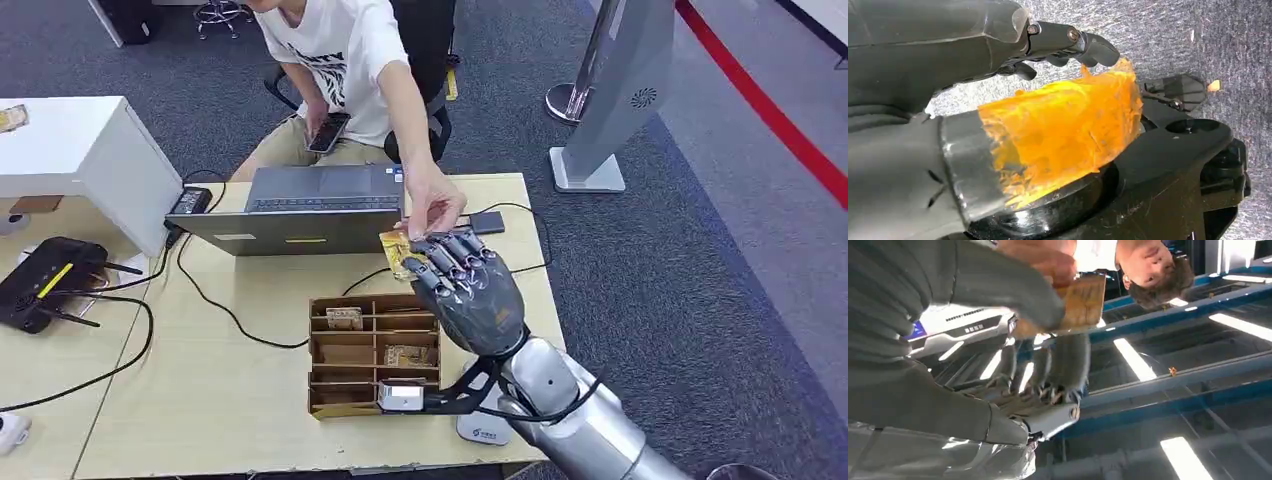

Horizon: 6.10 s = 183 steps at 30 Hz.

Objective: Pass the card to the sensor for recognition and then transmit it.

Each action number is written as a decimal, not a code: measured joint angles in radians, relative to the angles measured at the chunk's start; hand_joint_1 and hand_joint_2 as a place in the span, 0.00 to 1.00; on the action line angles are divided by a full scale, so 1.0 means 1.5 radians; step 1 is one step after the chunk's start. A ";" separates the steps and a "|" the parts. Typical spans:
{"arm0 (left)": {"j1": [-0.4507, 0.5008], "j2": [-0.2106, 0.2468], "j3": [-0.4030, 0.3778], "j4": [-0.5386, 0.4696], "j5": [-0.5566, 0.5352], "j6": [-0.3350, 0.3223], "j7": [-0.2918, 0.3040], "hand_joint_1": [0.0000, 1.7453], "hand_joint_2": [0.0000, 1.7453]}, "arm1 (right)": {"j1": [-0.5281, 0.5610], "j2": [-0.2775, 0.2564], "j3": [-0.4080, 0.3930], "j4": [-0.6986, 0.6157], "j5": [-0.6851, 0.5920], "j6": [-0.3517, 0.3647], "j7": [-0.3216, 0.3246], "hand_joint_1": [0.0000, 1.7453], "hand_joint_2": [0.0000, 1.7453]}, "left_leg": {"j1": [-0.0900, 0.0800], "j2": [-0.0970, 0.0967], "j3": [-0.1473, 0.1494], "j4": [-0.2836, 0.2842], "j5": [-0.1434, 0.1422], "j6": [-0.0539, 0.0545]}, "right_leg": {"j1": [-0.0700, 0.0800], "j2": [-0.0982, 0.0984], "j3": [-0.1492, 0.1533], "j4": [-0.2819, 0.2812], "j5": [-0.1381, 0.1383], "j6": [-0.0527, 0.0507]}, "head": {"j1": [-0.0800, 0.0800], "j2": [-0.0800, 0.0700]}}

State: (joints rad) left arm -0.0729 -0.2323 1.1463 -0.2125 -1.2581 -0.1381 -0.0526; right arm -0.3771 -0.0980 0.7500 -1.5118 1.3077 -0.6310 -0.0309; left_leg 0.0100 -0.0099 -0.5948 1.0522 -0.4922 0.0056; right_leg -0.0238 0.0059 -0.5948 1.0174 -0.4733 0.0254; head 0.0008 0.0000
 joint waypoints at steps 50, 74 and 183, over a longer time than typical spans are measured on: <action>0.004 -0.002 0.016 0.000 0.057 0.006 -0.016 0.00 0.00 | 0.181 0.007 -0.127 -0.169 -0.757 0.212 -0.135 1.00 1.00 | 0.000 -0.001 -0.001 0.000 0.000 0.000 | 0.000 -0.001 0.000 0.000 0.000 0.000 | 0.000 0.000; 0.012 -0.002 0.056 0.000 0.094 0.003 -0.027 0.00 0.00 | 0.402 -0.086 -0.323 -0.178 -0.907 0.298 -0.070 1.00 1.00 | 0.000 0.000 -0.001 0.000 -0.001 0.001 | 0.000 0.000 -0.001 0.000 0.000 0.000 | 0.000 0.000; 0.012 0.008 0.057 0.011 0.068 0.002 -0.022 0.00 0.00 | 0.329 -0.102 -0.112 -0.006 -0.644 0.118 0.012 1.00 1.00 | 0.000 0.000 0.000 0.000 -0.001 0.000 | 0.000 0.000 0.000 0.000 0.000 0.000 | 0.000 0.000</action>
State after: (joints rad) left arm -0.0550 -0.2205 1.2325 -0.1965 -1.1559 -0.1347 -0.0858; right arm 0.1160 -0.2507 0.5814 -1.5205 0.3424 -0.4543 -0.0130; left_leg 0.0101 -0.0106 -0.5954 1.0522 -0.4934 0.0062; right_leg -0.0237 0.0052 -0.5951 1.0170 -0.4737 0.0257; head 0.0011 0.0000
